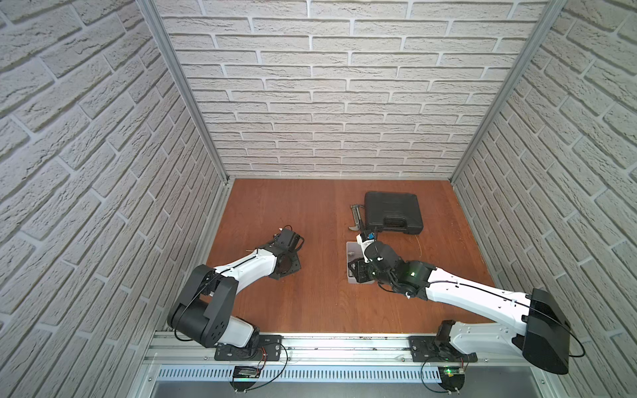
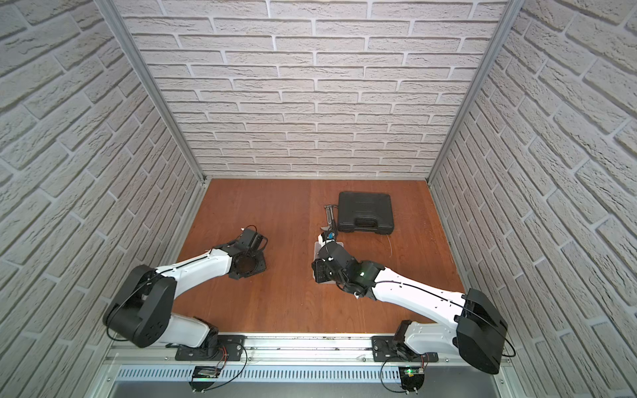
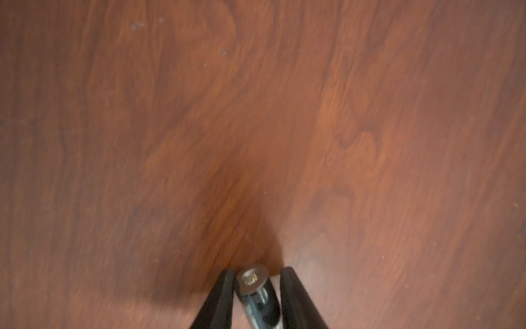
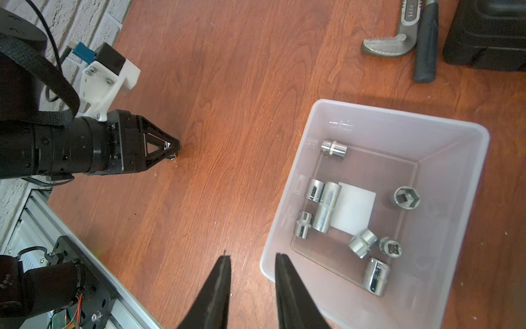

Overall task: Put the socket on the desktop into the storage box
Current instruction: Pick up the socket head at the center of the board.

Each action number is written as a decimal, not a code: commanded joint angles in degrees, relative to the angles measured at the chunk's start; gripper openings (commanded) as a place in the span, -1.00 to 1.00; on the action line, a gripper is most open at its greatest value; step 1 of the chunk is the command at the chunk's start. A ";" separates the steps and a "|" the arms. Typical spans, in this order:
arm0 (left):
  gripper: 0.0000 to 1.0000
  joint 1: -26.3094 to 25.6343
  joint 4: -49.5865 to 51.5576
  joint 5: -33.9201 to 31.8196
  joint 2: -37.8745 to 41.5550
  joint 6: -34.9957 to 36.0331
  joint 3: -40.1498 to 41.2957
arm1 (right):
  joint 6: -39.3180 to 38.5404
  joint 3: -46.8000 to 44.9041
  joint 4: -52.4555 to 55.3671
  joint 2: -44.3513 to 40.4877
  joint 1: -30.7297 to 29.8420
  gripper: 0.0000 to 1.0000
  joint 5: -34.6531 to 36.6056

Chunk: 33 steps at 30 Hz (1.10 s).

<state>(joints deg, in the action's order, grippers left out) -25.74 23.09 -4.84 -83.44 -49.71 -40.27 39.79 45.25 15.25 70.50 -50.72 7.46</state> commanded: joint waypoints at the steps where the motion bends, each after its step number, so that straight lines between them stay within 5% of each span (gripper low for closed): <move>1: -0.41 -0.30 1.00 0.31 -1.28 0.41 -0.91 | -0.40 -0.78 -1.69 -1.42 0.35 -0.35 0.71; 21: -0.41 -3.79 3.97 -3.11 -4.53 -0.55 -2.86 | 0.81 -1.28 0.52 -2.86 1.89 -0.36 2.38; 28: -0.60 -4.21 4.33 -3.14 -5.07 -0.87 -3.45 | 1.76 -1.48 1.50 -3.15 3.25 -0.37 2.56; 33: -0.93 -4.91 4.60 -3.13 -3.87 -1.42 -3.58 | 2.16 -1.74 2.06 -3.48 4.09 -0.37 2.47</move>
<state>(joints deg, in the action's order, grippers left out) -29.98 25.58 -8.49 -87.00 -50.26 -43.70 41.32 44.60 16.80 68.64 -47.13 9.19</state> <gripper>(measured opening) 0.238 0.316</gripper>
